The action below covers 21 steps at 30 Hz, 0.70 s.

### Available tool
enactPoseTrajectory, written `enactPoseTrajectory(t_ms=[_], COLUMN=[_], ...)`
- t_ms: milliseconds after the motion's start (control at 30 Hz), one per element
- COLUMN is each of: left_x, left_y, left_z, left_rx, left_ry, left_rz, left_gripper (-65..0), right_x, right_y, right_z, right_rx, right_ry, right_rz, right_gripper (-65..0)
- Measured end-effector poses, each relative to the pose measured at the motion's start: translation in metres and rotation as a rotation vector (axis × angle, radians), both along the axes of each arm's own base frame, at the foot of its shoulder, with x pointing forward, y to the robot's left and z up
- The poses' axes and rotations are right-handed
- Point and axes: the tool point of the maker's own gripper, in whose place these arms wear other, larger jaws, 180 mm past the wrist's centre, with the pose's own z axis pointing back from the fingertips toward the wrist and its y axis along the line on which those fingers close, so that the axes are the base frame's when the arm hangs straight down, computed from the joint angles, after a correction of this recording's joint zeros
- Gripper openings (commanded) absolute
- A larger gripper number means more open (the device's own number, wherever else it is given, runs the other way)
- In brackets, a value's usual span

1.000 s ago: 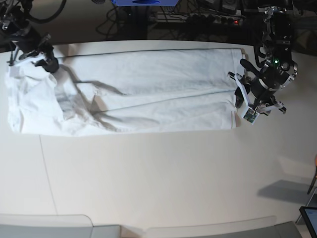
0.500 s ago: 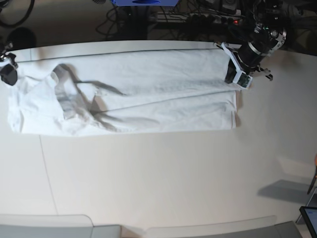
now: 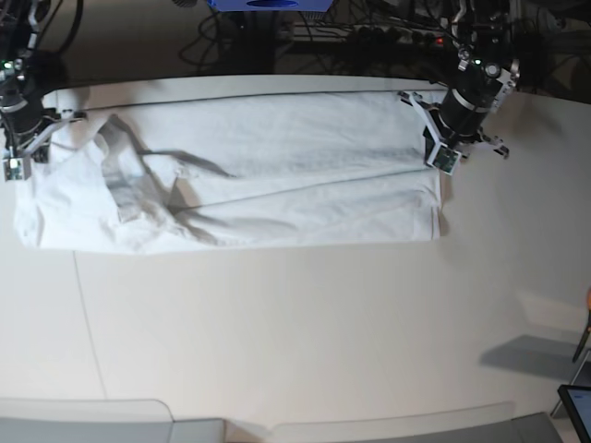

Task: Fold the T-shirt properly
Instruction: 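Move both grippers down to the two ends of the shirt strip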

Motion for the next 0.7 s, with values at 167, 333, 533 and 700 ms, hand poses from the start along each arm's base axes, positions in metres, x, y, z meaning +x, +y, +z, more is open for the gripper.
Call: enactPoseTrajectory(t_ms=[167, 333, 533, 700], left_x=[0.004, 0.027, 0.051, 0.064], left_y=[-0.022, -0.014, -0.013, -0.011], left_z=[-0.02, -0.029, -0.031, -0.03], left_rx=[0.019, 0.005, -0.007, -0.012], left_ry=[0.043, 0.028, 0.01, -0.003], left_rz=[-0.079, -0.024, -0.015, -0.007], left_gripper=[-65.0, -65.0, -65.0, -65.0], right_x=[0.006, 0.024, 0.038, 0.045], right_y=[0.015, 0.013, 0.012, 0.013], right_z=[-0.006, 0.006, 0.015, 0.02], right_rx=[-0.079, -0.103, -0.104, -0.102], right_ry=[-0.021, -0.073, -0.115, -0.133], right_rz=[0.022, 0.015, 0.01, 0.013], right_gripper=[-65.0, -65.0, -65.0, -65.0])
